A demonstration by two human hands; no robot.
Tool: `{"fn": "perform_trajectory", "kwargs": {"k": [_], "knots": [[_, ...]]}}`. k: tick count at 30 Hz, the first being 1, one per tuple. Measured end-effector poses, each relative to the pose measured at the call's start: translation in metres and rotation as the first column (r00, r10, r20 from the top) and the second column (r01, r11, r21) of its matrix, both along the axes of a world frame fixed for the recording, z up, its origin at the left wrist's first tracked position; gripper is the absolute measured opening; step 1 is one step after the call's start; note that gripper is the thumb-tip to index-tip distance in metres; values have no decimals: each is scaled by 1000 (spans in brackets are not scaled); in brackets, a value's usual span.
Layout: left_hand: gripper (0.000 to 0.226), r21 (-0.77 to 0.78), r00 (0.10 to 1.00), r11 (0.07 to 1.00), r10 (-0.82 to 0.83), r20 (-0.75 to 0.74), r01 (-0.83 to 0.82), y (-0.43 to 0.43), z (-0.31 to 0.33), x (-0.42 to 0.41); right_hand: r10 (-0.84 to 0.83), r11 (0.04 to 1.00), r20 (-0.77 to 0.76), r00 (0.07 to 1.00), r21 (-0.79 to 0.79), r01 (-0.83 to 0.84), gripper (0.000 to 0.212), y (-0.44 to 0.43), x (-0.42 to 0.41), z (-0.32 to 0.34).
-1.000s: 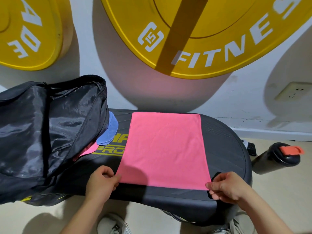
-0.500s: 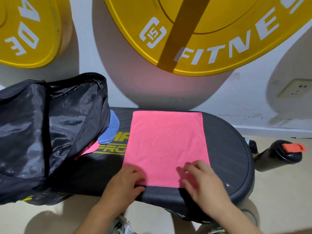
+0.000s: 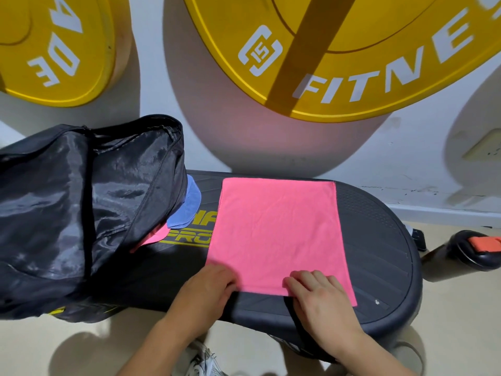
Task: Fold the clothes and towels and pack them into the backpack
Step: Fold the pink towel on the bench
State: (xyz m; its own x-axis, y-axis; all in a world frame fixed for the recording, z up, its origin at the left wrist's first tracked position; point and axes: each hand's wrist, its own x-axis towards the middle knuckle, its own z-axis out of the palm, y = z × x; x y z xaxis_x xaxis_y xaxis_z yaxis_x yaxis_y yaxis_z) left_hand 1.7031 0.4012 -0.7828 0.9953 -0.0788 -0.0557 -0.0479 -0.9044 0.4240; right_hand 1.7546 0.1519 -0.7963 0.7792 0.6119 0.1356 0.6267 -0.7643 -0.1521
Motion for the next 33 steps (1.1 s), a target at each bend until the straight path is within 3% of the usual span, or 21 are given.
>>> {"fn": "perform_trajectory", "kwargs": {"k": [3, 7, 9, 12, 15, 18, 21, 22, 25, 28, 29, 31, 33], "knots": [[29, 62, 1000, 998, -12, 11, 11, -2, -6, -7, -3, 999, 0, 1000, 43, 3, 23, -3, 7, 4], [44, 50, 997, 996, 73, 12, -73, 1, -8, -9, -6, 992, -130, 992, 122, 22, 23, -11, 13, 4], [42, 87, 995, 992, 90, 39, -93, 4, -5, -7, -14, 996, -143, 990, 80, 26, 25, -19, 13, 2], [35, 147, 997, 989, 22, 80, -34, 10, 0, -4, -20, 998, -25, 999, -53, 18, 30, -29, 14, 11], [38, 313, 995, 947, -46, -85, 71, 7, 27, -1, -2, 977, -40, 999, -214, -6, 29, -42, 17, 27], [27, 463, 928, 860, -32, -372, 215, -3, 49, -9, -4, 911, -272, 962, -397, -109, 22, -58, 23, 48], [17, 277, 847, 939, -29, -531, 206, -3, 57, -14, -190, 852, -552, 812, -504, -143, 8, -66, 35, 72], [14, 177, 824, 965, -64, -563, 196, 0, 59, -13, -228, 853, -616, 754, -500, -151, 14, -68, 40, 78], [10, 4, 796, 977, -170, -581, 211, 5, 67, -5, -260, 927, -764, 591, -368, -68, 26, -71, 62, 92], [14, -292, 860, 956, -144, -490, -7, 10, 82, 14, -196, 980, -850, 489, -182, 75, 19, -75, 88, 100], [17, -424, 886, 895, -79, -458, -139, 13, 84, 21, -162, 985, -873, 459, -114, 131, 15, -75, 95, 99], [3, -618, 899, 685, 129, -418, -386, 21, 78, 37, -86, 948, -916, 393, 46, 315, 10, -71, 106, 94], [11, -718, 862, 477, 279, -423, -507, 25, 68, 52, 14, 818, -951, 310, 190, 544, 12, -64, 114, 84]]}}
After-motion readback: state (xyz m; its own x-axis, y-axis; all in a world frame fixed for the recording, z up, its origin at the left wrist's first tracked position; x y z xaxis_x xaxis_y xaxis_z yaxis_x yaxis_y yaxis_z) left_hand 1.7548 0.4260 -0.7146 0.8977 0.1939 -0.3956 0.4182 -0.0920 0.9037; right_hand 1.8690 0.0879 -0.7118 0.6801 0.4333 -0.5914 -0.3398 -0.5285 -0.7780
